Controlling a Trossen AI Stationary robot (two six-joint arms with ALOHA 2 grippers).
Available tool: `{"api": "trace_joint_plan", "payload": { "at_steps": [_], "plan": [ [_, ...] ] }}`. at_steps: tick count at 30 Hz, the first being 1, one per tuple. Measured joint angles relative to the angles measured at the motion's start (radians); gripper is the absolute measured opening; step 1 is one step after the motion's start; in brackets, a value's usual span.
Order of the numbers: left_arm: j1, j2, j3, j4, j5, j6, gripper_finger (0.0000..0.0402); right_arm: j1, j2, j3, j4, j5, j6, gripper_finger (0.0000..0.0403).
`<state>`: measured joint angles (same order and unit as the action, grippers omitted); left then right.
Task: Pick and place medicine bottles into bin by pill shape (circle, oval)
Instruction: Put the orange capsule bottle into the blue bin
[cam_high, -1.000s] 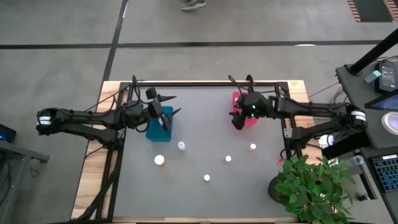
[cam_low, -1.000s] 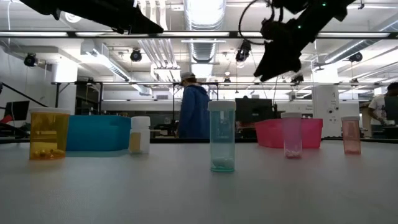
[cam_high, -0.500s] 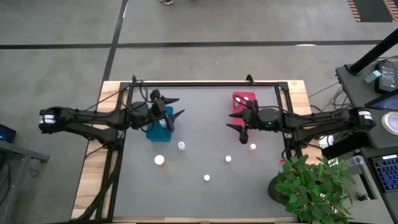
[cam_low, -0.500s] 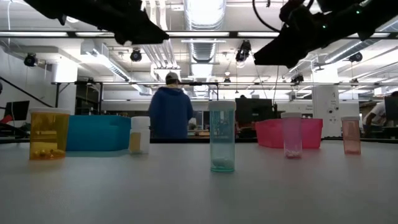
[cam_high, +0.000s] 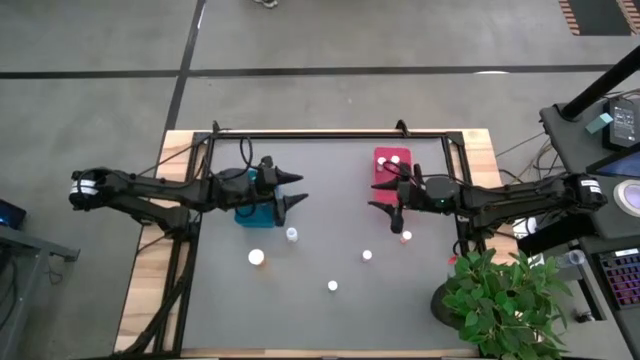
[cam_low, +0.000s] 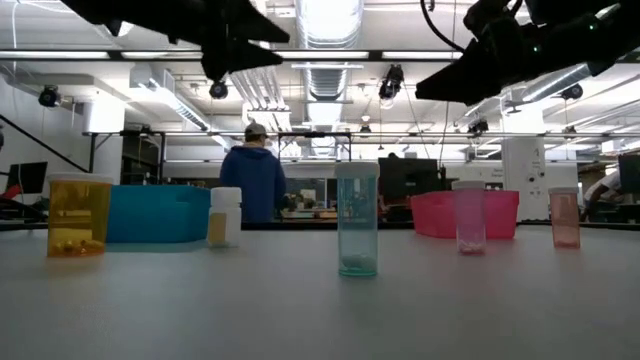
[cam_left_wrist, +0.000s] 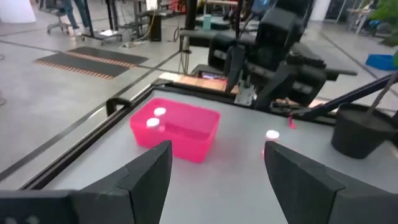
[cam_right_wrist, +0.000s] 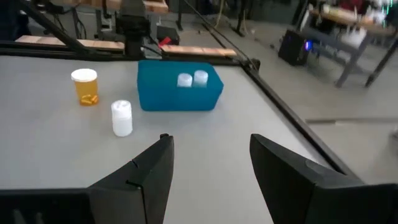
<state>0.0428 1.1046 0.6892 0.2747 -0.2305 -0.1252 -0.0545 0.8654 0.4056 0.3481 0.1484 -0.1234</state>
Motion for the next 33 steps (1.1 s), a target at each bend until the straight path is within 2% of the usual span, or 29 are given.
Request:
{"api": "trace_joint_plan", "payload": {
  "at_steps": [8,13,16,21,27,30,33],
  "plan": [
    [-0.024,0.026,0.090,0.004,0.001,-0.020,0.0238,0.024,-0.031,-0.072,0.182,-0.028,-0.132,0.0201],
    [-0.032,0.070,0.141,-0.005,0.002,-0.090,0.0238,0.024,-0.077,-0.099,0.216,-0.052,-0.164,0.0201],
    [-0.032,0.088,0.181,-0.054,0.039,-0.160,0.0238,0.024,-0.108,-0.102,0.213,-0.052,-0.178,0.0201],
    [-0.032,0.108,0.280,-0.209,0.090,-0.379,0.0238,0.024,-0.149,-0.121,0.210,-0.052,-0.201,0.0201],
    [-0.065,0.149,0.358,-0.293,0.206,-0.824,0.0238,0.024,-0.177,-0.145,0.210,-0.052,-0.191,0.0201],
    [-0.130,0.178,0.376,-0.281,0.210,-0.999,0.0238,0.024,-0.179,-0.146,0.212,-0.052,-0.190,0.0201],
    [-0.212,0.221,0.393,-0.279,0.143,-1.088,0.0238,0.024,-0.175,-0.143,0.206,-0.052,-0.177,0.0201]
  ]
}}
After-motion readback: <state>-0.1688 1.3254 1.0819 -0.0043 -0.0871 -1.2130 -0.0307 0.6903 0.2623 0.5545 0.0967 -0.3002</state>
